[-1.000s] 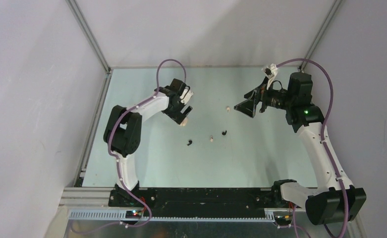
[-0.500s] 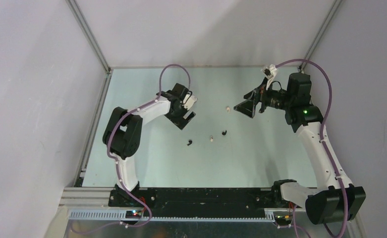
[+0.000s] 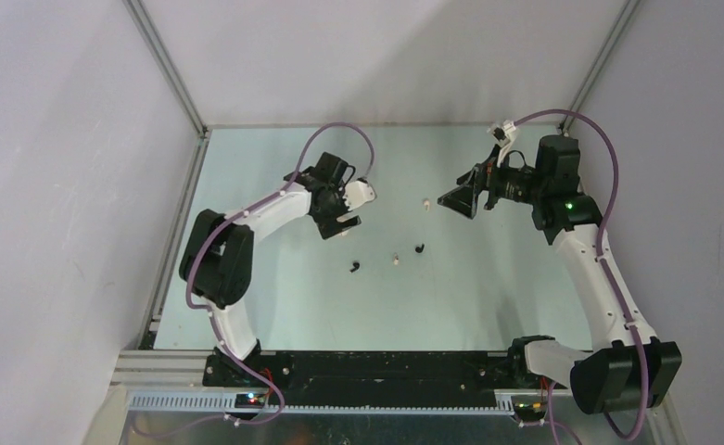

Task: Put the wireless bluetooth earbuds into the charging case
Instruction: Pick up the charging case from the center of the board, then pass from the left arm to the right

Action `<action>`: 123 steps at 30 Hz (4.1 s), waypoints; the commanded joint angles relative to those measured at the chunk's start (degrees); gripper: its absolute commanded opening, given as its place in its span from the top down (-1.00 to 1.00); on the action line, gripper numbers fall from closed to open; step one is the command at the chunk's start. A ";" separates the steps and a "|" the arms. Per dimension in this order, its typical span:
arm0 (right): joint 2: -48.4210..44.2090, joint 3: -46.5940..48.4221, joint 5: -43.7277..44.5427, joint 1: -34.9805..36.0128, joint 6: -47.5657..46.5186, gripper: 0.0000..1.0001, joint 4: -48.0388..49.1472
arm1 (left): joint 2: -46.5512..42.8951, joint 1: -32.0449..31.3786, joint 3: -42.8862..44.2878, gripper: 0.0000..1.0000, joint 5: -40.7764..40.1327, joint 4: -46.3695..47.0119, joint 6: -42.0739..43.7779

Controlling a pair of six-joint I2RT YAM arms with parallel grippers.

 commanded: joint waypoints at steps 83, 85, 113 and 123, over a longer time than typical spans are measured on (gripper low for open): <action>22.85 -0.45 7.60 4.45 22.15 -0.85 15.25 | -2.27 -1.35 -1.33 0.22 18.35 7.83 10.81; 25.50 0.43 8.67 6.42 22.88 -0.79 15.75 | -3.64 -1.34 -1.46 0.21 19.14 8.31 8.88; 38.84 8.04 2.74 21.35 24.13 -0.21 16.15 | -16.72 -7.85 -6.75 0.18 25.97 11.17 -4.31; 37.31 8.02 1.80 20.98 22.55 -0.02 15.56 | -17.39 -7.91 -7.80 0.18 25.81 11.15 -3.62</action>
